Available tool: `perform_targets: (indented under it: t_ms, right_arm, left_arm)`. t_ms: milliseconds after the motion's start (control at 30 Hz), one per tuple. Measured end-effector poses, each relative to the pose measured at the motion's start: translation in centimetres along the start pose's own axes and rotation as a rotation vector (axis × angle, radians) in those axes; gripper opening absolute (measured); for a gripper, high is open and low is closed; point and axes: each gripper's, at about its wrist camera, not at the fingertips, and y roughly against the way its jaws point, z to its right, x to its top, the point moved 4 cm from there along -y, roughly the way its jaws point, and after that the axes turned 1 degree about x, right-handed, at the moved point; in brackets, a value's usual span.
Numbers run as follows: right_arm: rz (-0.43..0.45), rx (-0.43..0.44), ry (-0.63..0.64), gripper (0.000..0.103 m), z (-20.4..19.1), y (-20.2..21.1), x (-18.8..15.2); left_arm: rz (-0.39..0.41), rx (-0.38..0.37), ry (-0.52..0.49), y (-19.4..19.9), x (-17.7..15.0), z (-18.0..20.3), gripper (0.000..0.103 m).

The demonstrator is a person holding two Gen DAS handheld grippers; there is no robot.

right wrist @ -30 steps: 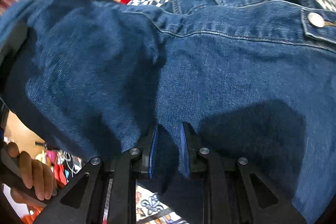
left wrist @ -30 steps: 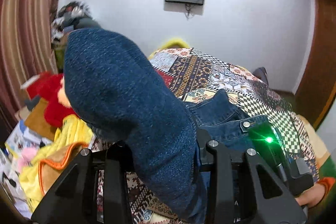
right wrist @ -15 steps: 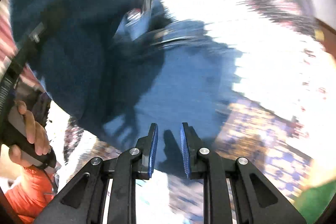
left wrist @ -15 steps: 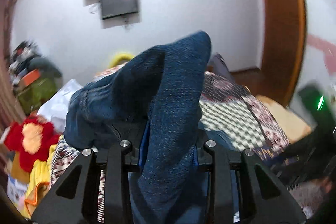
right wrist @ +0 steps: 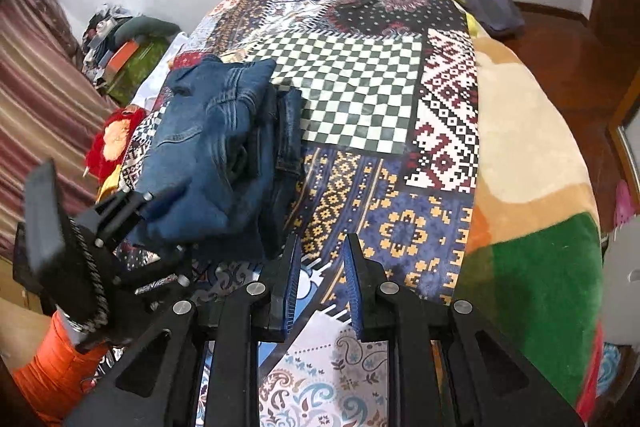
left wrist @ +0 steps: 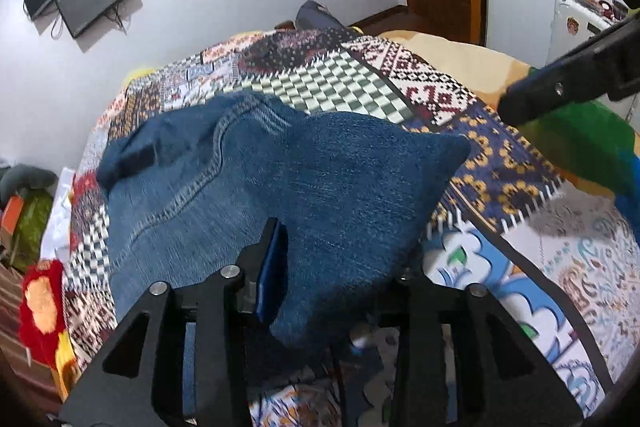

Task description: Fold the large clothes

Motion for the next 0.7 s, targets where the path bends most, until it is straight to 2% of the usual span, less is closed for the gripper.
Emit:
perform_targets:
  t_ms: [67,133,167,233,300,400,500,600,700]
  right_arm:
    - [0.003,0.008,0.009,0.017,-0.5,0.2,0.0]
    - [0.014,0.026,0.022,0.017,-1.5,0.4,0.3]
    - [0.022,0.043,0.028,0.017,-2.2,0.5,0.5]
    - [0.032,0.075,0.036,0.017,-3.1,0.6,0.8]
    - [0.048,0.103,0.055,0.017,-4.7,0.8,1.3]
    - [0.064,0.127,0.102,0.017,-7.1,0.7,2.1]
    - [0.078,0.101,0.174,0.017,-9.7,-0.3,2.8]
    - [0.067,0.012,0.253,0.017,-11.2,-2.6,2.8]
    - [-0.02,-0.062,0.314,0.017,-11.3,-6.1,2.0]
  left_arm:
    - [-0.014,-0.03,0.032,1.1,-0.2,-0.3,0.045]
    - [0.003,-0.067,0.06,3.0,0.0,-0.5,0.061]
    - [0.036,-0.069,0.078,4.5,0.1,-1.0,0.065]
    - [0.096,-0.048,0.106,6.6,0.1,-2.2,0.081]
    - [0.138,-0.018,0.139,8.3,0.0,-3.8,0.089]
    - [0.169,0.041,0.204,9.9,-0.4,-7.2,0.091]
    - [0.159,0.112,0.295,9.8,-1.4,-11.2,0.096]
    - [0.1,0.124,0.389,8.3,-3.2,-14.3,0.096]
    - [0.003,0.085,0.467,5.6,-5.6,-15.9,0.097]
